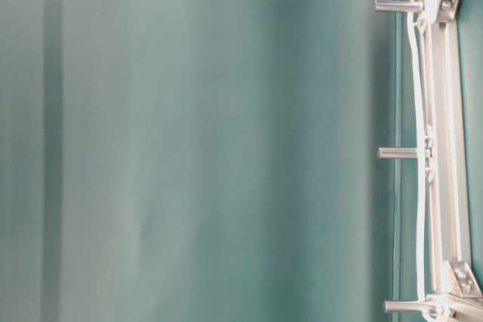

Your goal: Move the cable alternately left and right between 8 pins so it hooks onto each one.

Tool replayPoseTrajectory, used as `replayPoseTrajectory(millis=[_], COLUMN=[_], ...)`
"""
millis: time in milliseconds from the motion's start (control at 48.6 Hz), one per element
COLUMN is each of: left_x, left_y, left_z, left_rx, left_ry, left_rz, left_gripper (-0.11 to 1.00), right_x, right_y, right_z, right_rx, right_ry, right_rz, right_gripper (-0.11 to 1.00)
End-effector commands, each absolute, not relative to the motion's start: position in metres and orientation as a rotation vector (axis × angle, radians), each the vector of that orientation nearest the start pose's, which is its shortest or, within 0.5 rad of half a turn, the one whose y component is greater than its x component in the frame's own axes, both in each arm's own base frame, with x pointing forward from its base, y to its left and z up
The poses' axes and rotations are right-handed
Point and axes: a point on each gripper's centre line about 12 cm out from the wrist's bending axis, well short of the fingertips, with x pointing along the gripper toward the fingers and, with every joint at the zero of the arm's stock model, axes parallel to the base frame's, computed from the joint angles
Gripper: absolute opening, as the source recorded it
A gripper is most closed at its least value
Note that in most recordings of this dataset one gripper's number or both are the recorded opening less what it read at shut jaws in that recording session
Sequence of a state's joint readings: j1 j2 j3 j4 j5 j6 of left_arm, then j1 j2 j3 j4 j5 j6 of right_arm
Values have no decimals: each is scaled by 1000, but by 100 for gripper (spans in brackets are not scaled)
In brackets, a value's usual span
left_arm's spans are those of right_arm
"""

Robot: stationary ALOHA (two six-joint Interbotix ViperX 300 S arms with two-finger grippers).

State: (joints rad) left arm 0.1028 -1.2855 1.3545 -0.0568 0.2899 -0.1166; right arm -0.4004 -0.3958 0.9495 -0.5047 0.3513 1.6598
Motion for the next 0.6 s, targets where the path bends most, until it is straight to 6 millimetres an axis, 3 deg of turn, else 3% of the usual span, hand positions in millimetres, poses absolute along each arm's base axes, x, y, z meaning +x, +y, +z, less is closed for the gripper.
replayPoseTrajectory(millis=[0,371,576], left_x=[140,140,140], left_y=[12,12,12], left_z=[210,210,210], left_rx=[-191,-190,-191], left_ry=[339,339,339], left_rz=[114,115,114], left_gripper=[64,64,64], right_x=[245,244,232], right_y=[-123,-110,-101], right_z=[193,205,198], right_rx=[1143,1017,937], right_ry=[419,353,356], right_rz=[-928,-705,-633], right_gripper=[66,66,66])
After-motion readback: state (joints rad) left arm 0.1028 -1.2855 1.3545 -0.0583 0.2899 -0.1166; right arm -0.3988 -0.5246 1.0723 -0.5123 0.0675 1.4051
